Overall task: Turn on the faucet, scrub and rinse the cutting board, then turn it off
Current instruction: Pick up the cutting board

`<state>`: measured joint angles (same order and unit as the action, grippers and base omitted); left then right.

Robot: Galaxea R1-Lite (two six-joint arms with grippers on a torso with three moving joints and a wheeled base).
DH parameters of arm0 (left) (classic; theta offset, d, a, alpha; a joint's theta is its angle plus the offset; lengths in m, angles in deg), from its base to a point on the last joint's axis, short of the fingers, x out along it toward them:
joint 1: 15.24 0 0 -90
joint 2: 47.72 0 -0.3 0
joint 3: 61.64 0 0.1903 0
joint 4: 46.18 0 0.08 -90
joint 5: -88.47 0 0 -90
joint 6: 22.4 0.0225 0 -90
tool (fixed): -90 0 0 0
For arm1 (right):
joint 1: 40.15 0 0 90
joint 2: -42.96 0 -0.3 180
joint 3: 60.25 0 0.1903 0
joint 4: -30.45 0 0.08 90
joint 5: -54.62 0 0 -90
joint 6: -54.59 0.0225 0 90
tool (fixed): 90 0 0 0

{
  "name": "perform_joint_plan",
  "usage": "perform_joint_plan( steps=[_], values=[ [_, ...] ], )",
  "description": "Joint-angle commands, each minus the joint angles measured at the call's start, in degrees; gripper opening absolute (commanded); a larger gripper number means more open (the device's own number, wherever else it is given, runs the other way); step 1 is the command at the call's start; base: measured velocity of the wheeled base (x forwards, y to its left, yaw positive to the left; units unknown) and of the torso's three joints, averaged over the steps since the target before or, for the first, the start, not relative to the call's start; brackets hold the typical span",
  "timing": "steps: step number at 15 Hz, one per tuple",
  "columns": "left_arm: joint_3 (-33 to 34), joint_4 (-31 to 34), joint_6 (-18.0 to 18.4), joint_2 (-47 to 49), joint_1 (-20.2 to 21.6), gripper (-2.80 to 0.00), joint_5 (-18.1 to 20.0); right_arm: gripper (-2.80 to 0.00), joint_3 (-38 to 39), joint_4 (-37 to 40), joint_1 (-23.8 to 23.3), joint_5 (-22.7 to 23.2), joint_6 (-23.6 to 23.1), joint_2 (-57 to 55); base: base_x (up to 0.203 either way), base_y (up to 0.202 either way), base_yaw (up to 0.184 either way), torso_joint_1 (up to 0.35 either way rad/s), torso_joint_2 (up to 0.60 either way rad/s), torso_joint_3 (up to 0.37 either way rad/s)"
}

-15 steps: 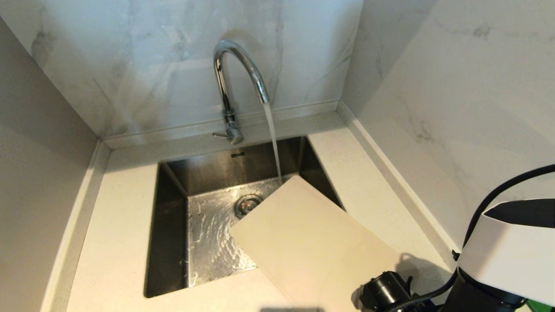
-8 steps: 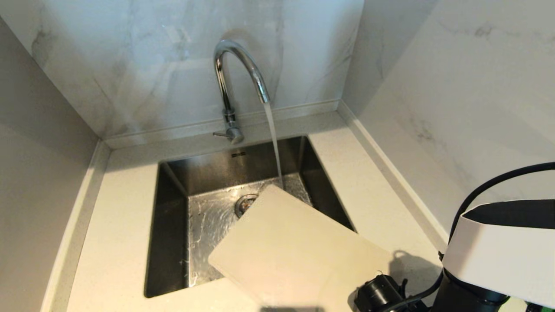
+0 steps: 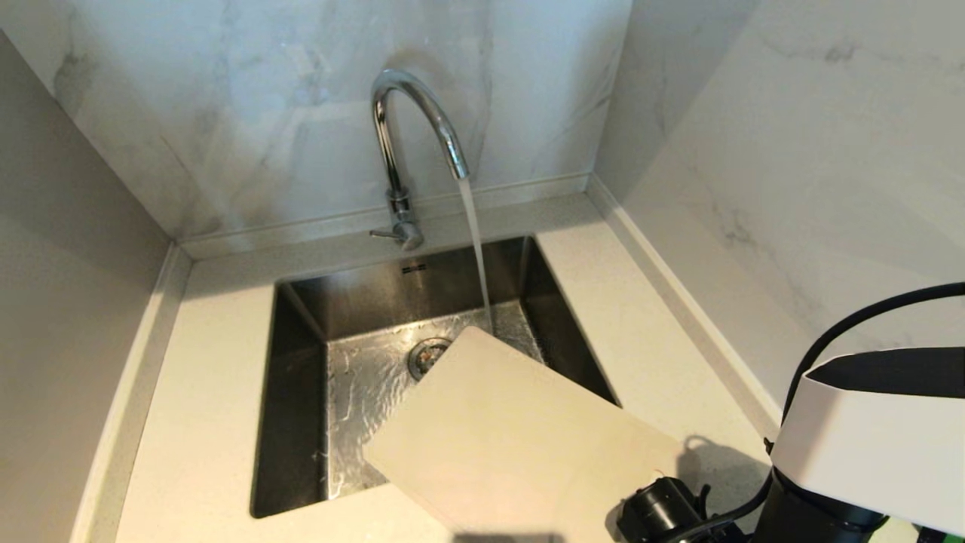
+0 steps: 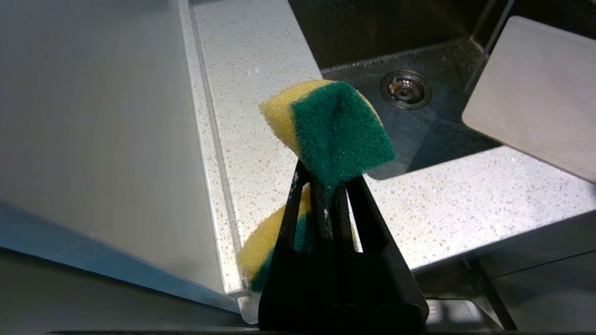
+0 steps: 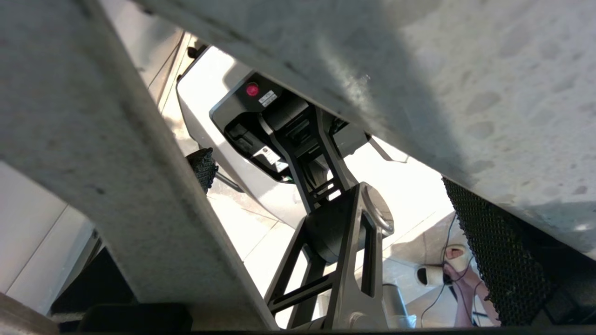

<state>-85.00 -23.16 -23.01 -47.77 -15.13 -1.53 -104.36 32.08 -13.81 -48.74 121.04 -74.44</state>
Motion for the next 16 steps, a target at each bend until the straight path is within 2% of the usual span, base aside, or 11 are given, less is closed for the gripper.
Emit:
perform_joint_plan(
  steps=[1, 2, 3, 16],
  values=[
    [0.0, -0.1, 0.0, 0.0, 0.0, -2.80, 0.0, 0.00, 0.0, -0.3, 0.0, 0.0, 0.3, 0.3, 0.000, 0.000, 0.000, 0.000, 0.00, 0.000],
    [0.0, -0.1, 0.0, 0.0, 0.1, -2.80, 0.0, 0.00, 0.0, -0.3, 0.0, 0.0, 0.3, 0.3, 0.000, 0.000, 0.000, 0.000, 0.00, 0.000],
    [0.0, -0.1, 0.0, 0.0, 0.0, -2.80, 0.0, -2.80, 0.1, -0.3, 0.0, 0.0, 0.3, 0.3, 0.000, 0.000, 0.000, 0.000, 0.00, 0.000],
    [0.0, -0.1, 0.0, 0.0, 0.1, -2.80, 0.0, -2.80, 0.1, -0.3, -0.1, 0.5, 0.7, 3.9, 0.000, 0.000, 0.000, 0.000, 0.00, 0.000]
  ],
)
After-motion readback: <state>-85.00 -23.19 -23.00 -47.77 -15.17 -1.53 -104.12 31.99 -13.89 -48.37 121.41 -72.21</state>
